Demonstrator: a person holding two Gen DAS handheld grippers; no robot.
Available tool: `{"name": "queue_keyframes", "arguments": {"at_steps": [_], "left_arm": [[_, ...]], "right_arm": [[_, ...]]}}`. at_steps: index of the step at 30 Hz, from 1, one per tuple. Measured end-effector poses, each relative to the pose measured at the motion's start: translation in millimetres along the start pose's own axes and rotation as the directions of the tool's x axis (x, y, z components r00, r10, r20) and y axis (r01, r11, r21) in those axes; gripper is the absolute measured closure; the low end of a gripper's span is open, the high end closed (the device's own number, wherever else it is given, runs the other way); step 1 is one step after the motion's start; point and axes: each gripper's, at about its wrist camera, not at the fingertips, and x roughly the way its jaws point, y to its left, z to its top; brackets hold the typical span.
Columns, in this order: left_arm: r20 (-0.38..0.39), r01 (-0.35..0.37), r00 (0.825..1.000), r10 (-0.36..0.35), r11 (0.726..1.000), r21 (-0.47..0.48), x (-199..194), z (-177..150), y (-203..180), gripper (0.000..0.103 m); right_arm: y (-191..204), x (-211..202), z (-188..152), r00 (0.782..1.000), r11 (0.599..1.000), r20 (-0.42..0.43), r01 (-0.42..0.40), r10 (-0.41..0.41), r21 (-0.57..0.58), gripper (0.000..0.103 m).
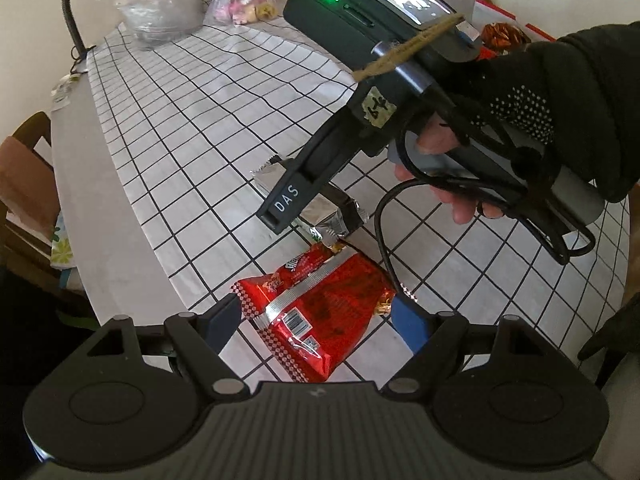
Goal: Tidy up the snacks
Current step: 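Grasp the red chip bag with the left tool while the right tool grasps the silver foil bar, then carry the chip bag and silver bar over the red box with both tools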
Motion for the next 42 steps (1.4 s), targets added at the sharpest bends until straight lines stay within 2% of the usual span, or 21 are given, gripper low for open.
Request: {"name": "queue_keyframes", "arguments": {"at_steps": [5, 10, 18, 25, 29, 34, 39, 42], "left_arm": [[-0.008, 0.012, 1.0, -0.011, 0.999, 0.037, 7.1, 1.7, 0.6, 0.021], [-0.033, 0.036, 0.999, -0.033, 0.994, 0.105, 13.8, 2.5, -3.4, 0.021], [-0.071, 0.059, 0.997, -0.044, 0.969, 0.238, 27.5, 6.3, -8.5, 0.021], [-0.1, 0.075, 0.994, -0.047, 0.951, 0.301, 48.9, 17.5, -8.6, 0.021], [-0.129, 0.106, 0.99, -0.065, 0.932, 0.345, 57.7, 23.7, -8.5, 0.021], [-0.204, 0.153, 0.976, -0.074, 0.901, 0.406, 75.3, 23.1, -13.4, 0.021], [-0.211, 0.151, 0.975, -0.072, 0.909, 0.388, 88.1, 23.6, -15.1, 0.021], [-0.195, 0.127, 0.979, -0.063, 0.932, 0.338, 90.2, 23.1, -14.2, 0.021]], "right_arm": [[1.1, 1.6, -1.3, 1.0, 1.0, -0.01, -0.011, 0.01, -0.013, 0.052], [-0.8, -3.3, -5.3, 0.999, 0.998, -0.005, -0.039, 0.039, -0.043, 0.059], [-20.4, -27.1, -24.9, 0.995, 0.995, 0.021, -0.096, 0.096, -0.023, 0.061], [-46.8, -48.9, -55.9, 0.989, 0.988, 0.072, -0.137, 0.132, 0.073, 0.062], [-58.1, -54.3, -72.0, 0.985, 0.978, 0.077, -0.162, 0.153, 0.132, 0.062], [-63.7, -58.1, -88.2, 0.982, 0.969, 0.077, -0.183, 0.172, 0.164, 0.062], [-66.4, -62.1, -97.2, 0.982, 0.968, 0.085, -0.181, 0.168, 0.172, 0.062], [-68.0, -63.7, -100.8, 0.982, 0.968, 0.09, -0.178, 0.165, 0.176, 0.062]]}}
